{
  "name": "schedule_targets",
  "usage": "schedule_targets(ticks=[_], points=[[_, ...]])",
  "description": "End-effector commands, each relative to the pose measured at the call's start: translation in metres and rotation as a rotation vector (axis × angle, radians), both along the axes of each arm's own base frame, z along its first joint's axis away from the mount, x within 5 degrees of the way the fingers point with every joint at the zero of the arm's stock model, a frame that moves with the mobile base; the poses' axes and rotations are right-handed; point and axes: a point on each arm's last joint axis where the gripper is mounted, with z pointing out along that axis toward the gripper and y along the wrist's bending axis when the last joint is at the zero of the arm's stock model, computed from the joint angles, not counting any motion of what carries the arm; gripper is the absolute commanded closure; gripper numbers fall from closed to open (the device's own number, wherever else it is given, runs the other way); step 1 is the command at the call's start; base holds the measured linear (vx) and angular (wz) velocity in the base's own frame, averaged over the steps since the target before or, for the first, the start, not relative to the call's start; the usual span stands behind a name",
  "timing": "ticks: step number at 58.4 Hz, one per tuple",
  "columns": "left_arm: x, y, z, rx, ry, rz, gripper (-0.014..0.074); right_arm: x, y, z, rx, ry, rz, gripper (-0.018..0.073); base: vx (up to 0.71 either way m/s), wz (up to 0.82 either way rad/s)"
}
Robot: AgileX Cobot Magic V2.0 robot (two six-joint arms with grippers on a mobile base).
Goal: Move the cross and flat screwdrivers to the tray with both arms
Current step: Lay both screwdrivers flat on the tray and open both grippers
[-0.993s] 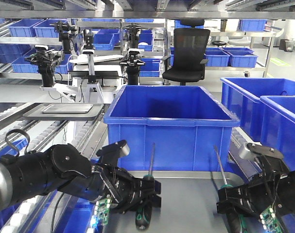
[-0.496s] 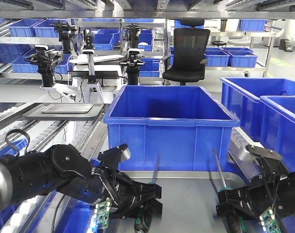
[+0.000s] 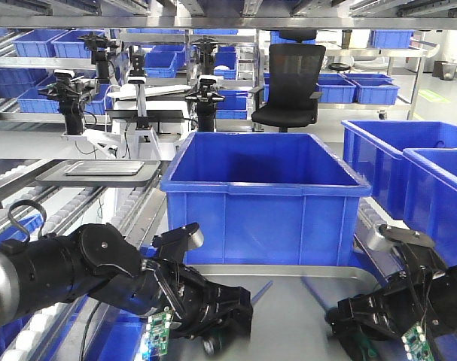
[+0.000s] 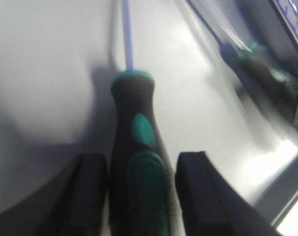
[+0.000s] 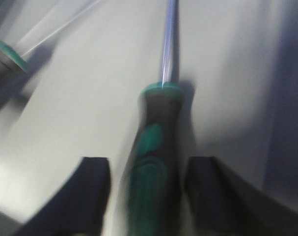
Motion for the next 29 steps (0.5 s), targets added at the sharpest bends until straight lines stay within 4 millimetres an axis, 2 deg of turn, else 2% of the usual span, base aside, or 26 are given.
schedule_targets(ticks=[1,8,15,21,29], points=[[-0.003,-0.001,0.033,-0.078,-0.074,0.015,0.0095,0.002,0.0,0.022,0.021,-0.093,-0.015,0.0062,0.0,0.0],[-0.004,-0.001,0.033,-0.077,-0.071,0.012,0.0049,0.002,0.0,0.022,0.022,-0.095,-0.015,0.006,0.0,0.0],[-0.005,0.0,0.036,-0.074,-0.071,0.003,0.0049,0.002,0.0,0.028,0.004,-0.1,0.008,0.0061,0.0,0.0],[-0.007,0.007,0.046,-0.077,-0.098,0.003,0.0069,-0.001,0.0,0.044,-0.011,-0.129,0.034,0.0073,0.0,0.0],[-0.014,0.021,0.069,-0.058,-0.176,-0.002,0.0119,-0.011,0.0,0.07,-0.012,-0.177,0.056,0.0113,0.0,0.0]])
